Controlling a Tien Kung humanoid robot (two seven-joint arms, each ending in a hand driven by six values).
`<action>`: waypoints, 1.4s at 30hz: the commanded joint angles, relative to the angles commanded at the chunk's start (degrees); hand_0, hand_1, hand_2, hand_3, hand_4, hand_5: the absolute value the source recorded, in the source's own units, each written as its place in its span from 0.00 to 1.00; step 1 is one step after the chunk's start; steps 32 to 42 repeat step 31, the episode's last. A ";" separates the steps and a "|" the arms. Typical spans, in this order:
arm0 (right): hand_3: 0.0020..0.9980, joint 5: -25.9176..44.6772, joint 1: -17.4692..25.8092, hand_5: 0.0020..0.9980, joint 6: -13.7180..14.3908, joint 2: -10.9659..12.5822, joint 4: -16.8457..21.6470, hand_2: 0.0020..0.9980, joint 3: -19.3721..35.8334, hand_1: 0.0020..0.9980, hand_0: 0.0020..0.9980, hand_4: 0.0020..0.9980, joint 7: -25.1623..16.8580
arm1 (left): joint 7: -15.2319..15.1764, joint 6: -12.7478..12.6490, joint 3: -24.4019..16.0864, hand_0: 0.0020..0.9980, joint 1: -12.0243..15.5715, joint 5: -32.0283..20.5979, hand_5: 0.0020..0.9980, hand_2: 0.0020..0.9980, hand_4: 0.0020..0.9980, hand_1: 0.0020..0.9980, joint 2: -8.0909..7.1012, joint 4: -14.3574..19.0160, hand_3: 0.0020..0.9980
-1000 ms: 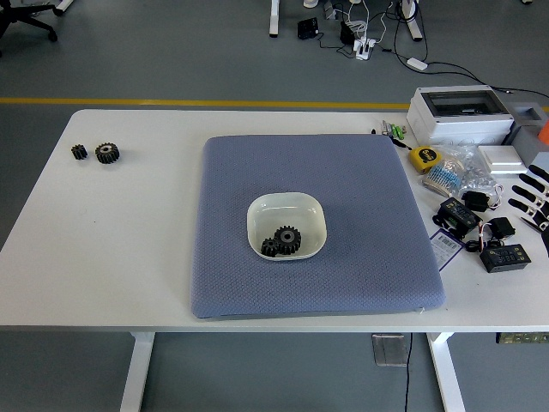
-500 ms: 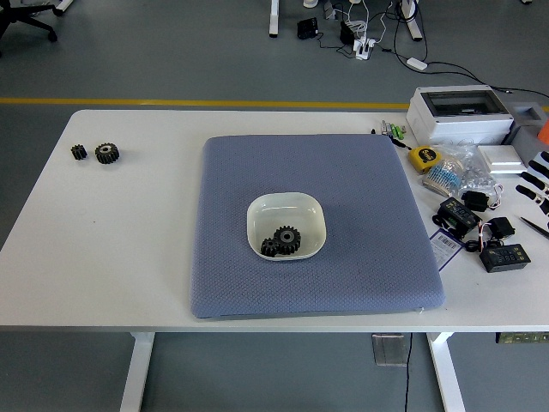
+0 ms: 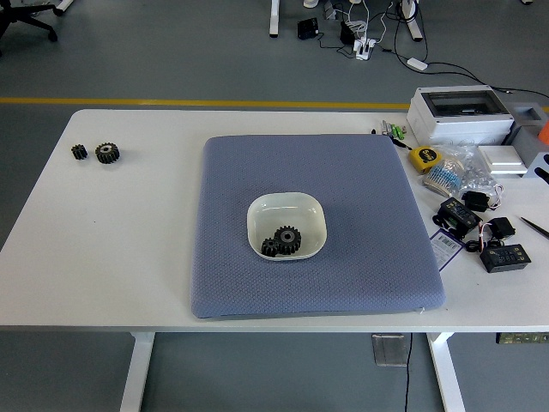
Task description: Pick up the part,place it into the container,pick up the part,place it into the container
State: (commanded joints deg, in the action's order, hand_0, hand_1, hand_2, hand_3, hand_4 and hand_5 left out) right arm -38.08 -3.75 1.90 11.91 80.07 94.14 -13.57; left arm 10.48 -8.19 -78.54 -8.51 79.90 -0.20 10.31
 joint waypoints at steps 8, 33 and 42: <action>0.66 3.40 -0.11 0.85 1.07 0.13 0.26 0.71 -0.24 0.69 0.67 1.00 -2.30 | -0.04 -0.04 0.19 0.69 -0.10 -0.21 0.55 0.66 0.61 0.67 -0.06 0.00 0.57; 0.63 26.13 -0.90 0.82 -2.29 0.00 -0.25 0.70 -0.27 0.66 0.61 1.00 -5.57 | -0.40 0.04 0.37 0.69 -0.47 -1.11 0.55 0.66 0.61 0.67 -0.10 0.00 0.57; 0.63 26.13 -0.90 0.82 -2.29 0.00 -0.25 0.70 -0.27 0.66 0.61 1.00 -5.57 | -0.40 0.04 0.37 0.69 -0.47 -1.11 0.55 0.66 0.61 0.67 -0.10 0.00 0.57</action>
